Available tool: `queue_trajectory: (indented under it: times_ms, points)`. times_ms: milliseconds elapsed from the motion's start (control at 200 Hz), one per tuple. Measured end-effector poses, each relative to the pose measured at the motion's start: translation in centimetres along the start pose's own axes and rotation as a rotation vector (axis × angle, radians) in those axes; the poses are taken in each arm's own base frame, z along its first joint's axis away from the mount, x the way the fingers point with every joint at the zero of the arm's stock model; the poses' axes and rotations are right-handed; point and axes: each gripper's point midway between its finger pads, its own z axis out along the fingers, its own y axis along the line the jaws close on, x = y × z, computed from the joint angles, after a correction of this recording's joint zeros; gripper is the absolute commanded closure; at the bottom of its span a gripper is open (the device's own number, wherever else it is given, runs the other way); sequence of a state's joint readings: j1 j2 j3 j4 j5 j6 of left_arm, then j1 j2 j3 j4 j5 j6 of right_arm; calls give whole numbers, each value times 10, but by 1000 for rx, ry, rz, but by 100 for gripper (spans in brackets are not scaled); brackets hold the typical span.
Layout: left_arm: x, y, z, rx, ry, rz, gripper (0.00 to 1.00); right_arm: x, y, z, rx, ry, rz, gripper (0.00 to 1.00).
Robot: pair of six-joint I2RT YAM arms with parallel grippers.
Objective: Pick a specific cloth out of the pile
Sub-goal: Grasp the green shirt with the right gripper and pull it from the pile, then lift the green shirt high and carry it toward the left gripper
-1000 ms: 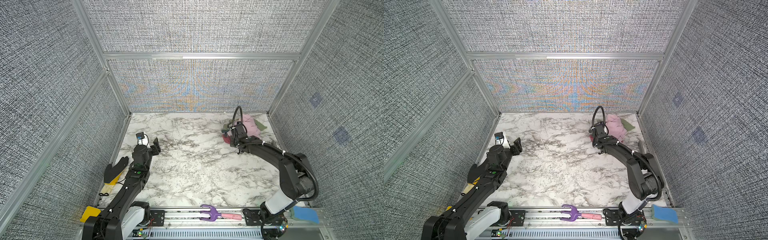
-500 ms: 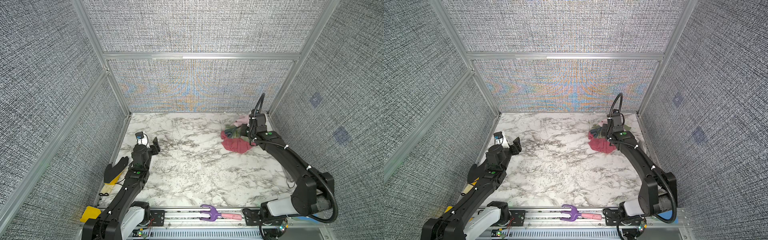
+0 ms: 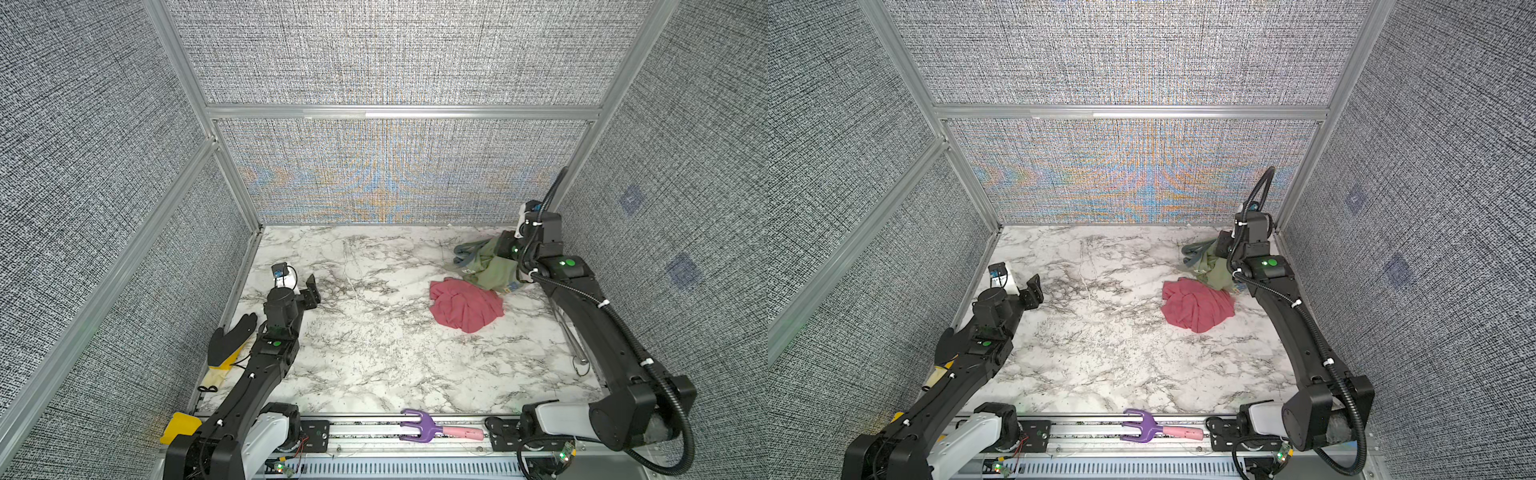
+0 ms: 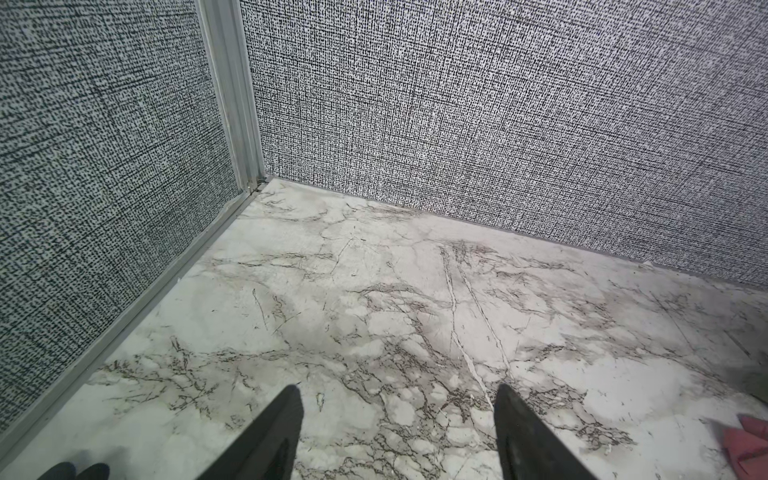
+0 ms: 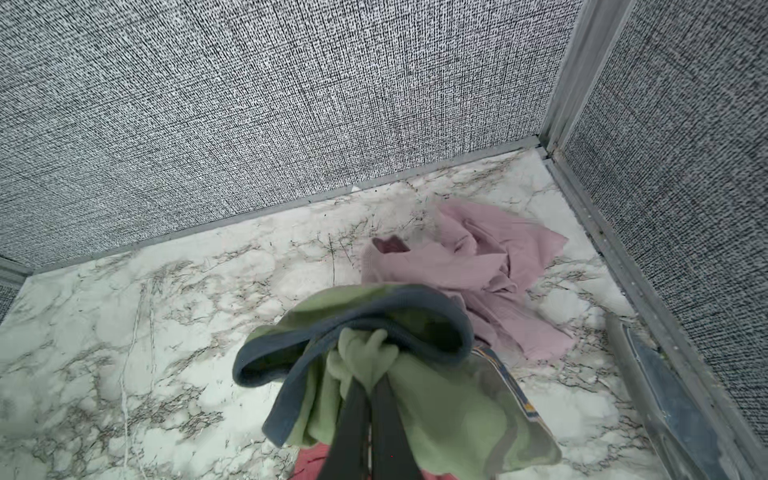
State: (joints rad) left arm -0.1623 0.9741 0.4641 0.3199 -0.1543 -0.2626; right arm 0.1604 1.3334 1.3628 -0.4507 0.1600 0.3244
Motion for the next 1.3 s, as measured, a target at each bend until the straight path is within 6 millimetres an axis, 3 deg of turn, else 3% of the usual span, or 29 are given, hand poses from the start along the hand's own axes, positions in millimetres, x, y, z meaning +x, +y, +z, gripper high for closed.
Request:
queue_trajectory:
  times_ms: [360,660,976,1166,1296]
  points:
    - [-13,-8,-2,35,-22,-8,26,-54,20,-43,-95,-95,-17,100]
    - [-20,-13,-3,55,-4,-28,26,-91,73,-89,-322,-141,-67,100]
    - [-35,-17,-5,54,-5,-37,26,-157,133,-172,-578,-305,-162,100]
    - [-39,-17,-9,53,-1,-54,26,-163,170,-203,-726,-325,-210,100]
    - [-60,-20,-19,56,-25,-58,26,-144,198,-211,-831,-273,-239,100]
